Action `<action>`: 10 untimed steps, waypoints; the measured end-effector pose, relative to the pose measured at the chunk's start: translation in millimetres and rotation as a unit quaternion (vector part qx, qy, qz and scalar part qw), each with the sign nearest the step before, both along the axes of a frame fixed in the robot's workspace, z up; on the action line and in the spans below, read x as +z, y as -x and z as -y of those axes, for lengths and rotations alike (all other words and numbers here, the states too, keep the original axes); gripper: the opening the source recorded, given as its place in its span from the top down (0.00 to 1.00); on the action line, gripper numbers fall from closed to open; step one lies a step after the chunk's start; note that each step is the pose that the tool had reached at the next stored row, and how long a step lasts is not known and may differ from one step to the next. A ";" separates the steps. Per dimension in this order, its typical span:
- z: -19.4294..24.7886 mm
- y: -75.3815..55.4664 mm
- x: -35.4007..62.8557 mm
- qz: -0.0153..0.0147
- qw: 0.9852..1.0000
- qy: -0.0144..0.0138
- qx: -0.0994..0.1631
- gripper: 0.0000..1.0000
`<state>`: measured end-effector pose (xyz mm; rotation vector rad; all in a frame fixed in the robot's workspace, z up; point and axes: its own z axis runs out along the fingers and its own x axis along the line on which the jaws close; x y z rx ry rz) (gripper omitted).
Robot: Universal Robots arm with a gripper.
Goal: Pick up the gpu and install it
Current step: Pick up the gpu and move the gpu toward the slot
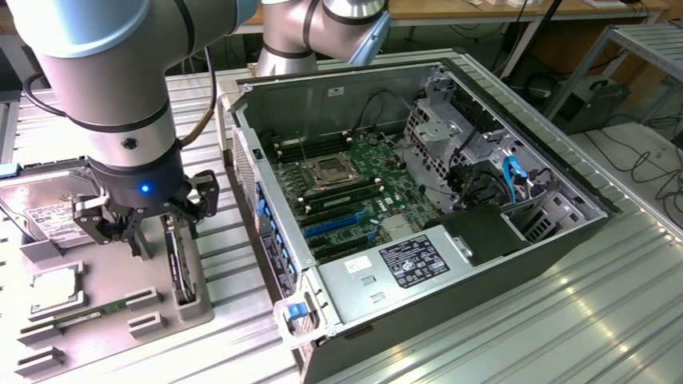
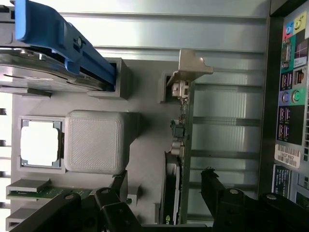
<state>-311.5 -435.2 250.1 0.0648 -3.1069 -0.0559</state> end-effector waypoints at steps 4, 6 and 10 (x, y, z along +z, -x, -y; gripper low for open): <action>-0.2 -0.1 -0.3 0.000 1.000 0.000 0.000 0.28; -0.2 -0.1 -0.3 0.000 1.000 0.000 0.000 0.28; -0.7 -0.6 -2.3 0.000 1.000 0.002 0.000 0.28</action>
